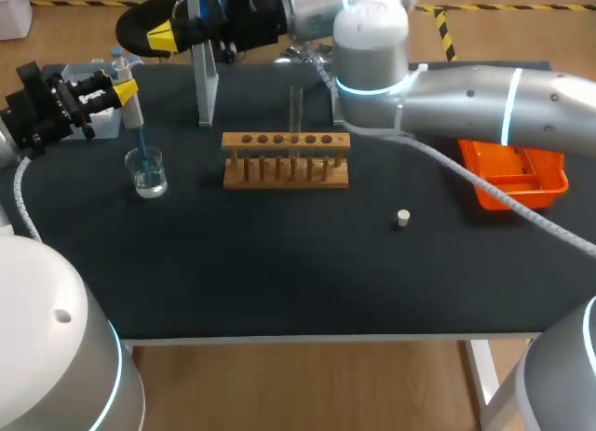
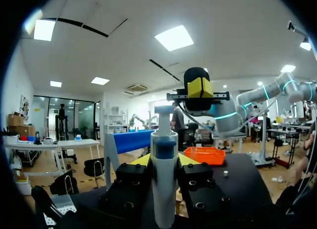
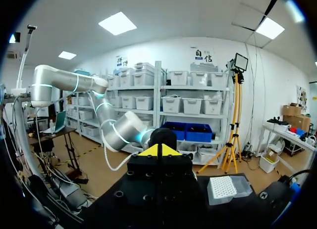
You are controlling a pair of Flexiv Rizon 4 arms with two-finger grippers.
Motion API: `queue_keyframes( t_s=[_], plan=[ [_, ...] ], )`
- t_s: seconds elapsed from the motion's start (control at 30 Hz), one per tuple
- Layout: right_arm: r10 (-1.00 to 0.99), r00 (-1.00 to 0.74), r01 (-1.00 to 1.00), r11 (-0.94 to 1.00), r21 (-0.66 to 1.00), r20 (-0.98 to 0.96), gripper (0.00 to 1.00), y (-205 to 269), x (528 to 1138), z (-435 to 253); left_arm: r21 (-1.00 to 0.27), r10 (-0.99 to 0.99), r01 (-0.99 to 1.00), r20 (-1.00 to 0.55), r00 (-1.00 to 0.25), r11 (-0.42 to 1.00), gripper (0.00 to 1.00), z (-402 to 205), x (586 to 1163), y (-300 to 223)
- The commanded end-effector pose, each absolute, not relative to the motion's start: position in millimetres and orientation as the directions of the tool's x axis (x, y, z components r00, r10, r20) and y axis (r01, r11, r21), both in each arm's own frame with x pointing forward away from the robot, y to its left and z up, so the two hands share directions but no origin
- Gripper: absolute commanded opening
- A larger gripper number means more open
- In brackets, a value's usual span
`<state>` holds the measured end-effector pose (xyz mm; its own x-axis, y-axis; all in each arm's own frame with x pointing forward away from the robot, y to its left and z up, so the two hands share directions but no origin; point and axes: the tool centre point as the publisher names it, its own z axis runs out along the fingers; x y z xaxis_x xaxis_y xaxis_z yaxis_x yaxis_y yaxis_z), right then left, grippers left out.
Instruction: Invert the test tube, pick up the pipette, mount the tip to pipette, aspirate from beaker and dispense into the tube, eject the tip, return the pipette, and cap with the stopper.
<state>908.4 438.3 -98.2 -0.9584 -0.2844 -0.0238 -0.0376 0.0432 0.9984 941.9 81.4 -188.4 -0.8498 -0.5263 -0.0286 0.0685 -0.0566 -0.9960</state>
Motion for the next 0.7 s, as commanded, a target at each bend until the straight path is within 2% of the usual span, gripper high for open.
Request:
queue_keyframes(
  t_s=[0.03, 0.7],
  plan=[
    [-0.301, -0.954, -0.021, 0.01, 1.0, -0.017, 0.0, 452.7, 913.9, -100.8, -0.996, -0.525, 0.07, -0.03, -0.851, -0.058, 0.0, -188.8, 942.3, 81.9],
    [-0.194, -0.981, -0.009, -0.005, 1.0, -0.01, 0.0, 483.0, 916.2, -100.2, -0.996, -0.525, 0.07, -0.03, -0.851, -0.058, 0.0, -188.8, 942.3, 81.9]
  ],
)
